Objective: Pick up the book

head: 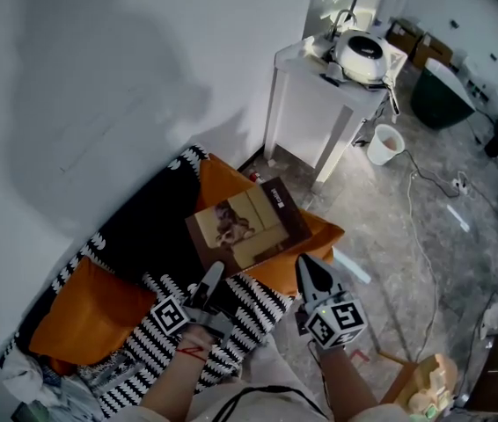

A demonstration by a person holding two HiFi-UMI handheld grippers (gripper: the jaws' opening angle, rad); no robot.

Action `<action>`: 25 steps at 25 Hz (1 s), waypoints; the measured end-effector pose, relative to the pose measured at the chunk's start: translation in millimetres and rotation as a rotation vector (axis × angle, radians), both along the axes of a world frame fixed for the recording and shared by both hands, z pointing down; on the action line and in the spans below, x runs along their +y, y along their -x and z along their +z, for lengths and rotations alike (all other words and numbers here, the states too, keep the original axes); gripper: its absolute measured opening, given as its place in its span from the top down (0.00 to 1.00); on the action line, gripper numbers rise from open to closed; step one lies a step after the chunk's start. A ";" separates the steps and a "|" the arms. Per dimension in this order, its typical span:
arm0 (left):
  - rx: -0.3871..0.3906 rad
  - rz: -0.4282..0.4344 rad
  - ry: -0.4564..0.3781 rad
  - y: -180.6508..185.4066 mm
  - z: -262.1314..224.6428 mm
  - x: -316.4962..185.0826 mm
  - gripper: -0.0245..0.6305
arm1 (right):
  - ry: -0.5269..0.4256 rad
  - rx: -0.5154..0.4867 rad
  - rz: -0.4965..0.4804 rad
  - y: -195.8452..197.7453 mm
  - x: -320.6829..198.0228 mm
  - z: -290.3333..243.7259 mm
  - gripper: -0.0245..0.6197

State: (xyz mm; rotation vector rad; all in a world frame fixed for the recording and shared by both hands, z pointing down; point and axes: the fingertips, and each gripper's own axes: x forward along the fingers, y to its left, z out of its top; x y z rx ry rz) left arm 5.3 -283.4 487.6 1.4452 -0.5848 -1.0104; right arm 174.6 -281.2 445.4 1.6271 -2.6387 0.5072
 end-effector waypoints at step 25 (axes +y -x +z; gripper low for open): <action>0.003 -0.017 0.020 23.1 -13.2 39.8 0.71 | 0.007 0.005 -0.095 31.6 43.2 -5.5 0.94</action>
